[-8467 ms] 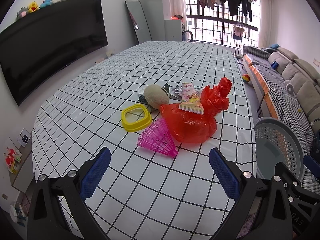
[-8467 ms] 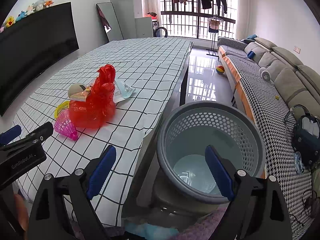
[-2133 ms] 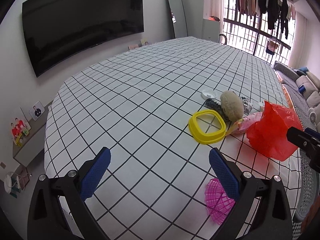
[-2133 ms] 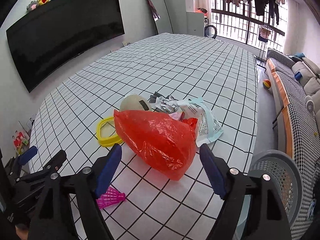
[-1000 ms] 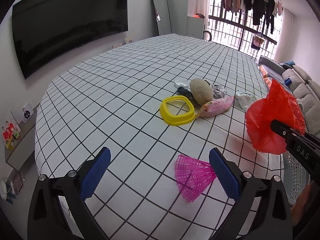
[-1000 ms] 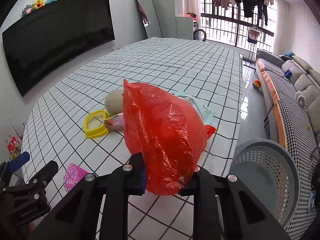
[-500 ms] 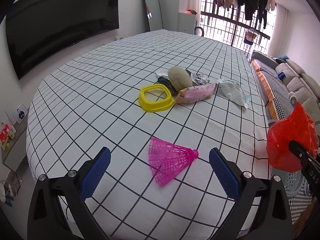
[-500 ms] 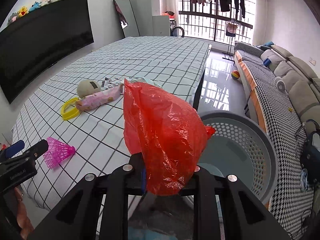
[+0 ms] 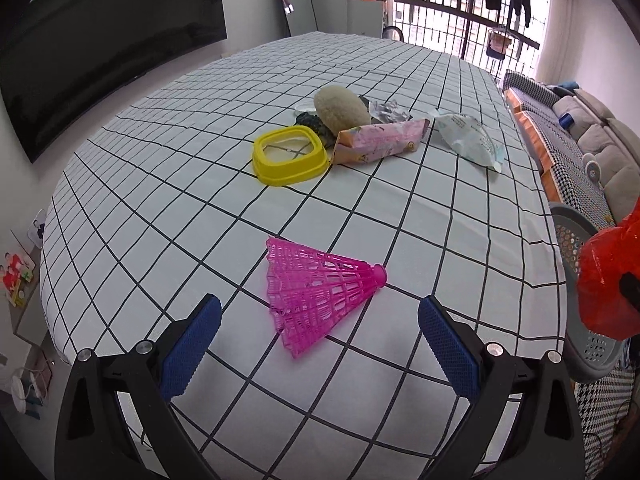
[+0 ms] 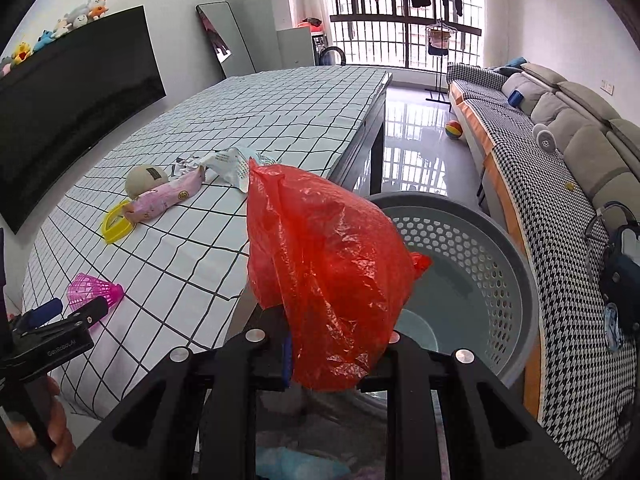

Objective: Collect trash
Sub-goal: 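Grasp the pink shuttlecock with the left tool while the right tool holds the red bag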

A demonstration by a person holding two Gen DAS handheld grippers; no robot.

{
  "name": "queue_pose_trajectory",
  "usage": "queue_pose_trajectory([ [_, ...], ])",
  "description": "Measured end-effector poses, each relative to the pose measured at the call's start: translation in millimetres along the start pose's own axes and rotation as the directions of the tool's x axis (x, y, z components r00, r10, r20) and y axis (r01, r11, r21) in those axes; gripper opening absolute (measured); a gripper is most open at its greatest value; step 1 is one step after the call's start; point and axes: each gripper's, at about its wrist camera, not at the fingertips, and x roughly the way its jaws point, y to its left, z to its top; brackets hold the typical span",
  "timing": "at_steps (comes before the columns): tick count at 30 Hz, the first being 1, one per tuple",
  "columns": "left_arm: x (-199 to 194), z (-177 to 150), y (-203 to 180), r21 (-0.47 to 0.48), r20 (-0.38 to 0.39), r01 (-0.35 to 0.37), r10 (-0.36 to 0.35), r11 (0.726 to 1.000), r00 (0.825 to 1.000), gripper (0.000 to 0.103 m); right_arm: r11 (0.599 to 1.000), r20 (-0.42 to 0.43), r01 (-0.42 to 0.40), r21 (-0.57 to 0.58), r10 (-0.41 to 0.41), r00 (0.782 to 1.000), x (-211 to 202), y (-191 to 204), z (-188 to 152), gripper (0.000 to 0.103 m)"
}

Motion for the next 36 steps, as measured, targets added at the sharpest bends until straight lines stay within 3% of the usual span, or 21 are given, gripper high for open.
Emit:
queue_pose_trajectory([
  [16,37,12,-1,-0.031,-0.049,-0.062,0.06,0.998,0.997,0.096,0.999,-0.04,-0.003,0.04,0.005,0.999,22,-18,1,0.021],
  [18,36,12,1,-0.04,-0.046,-0.046,0.044,0.998,0.998,0.093,0.999,-0.042,-0.002,0.04,0.004,0.999,23,-17,1,0.021],
  [22,33,11,1,-0.036,-0.032,0.006,-0.007,0.999,0.999,0.072,0.999,-0.046,-0.001,0.038,0.003,0.999,25,-15,1,0.021],
  [30,16,11,-5,-0.005,0.011,0.054,-0.054,0.999,0.998,0.067,0.999,-0.035,0.003,0.043,-0.001,0.999,20,-19,0,0.021],
  [36,-8,20,-33,0.058,0.066,0.118,-0.122,0.991,0.99,0.067,0.997,-0.017,0.032,0.067,-0.031,0.999,13,-36,2,0.021],
])
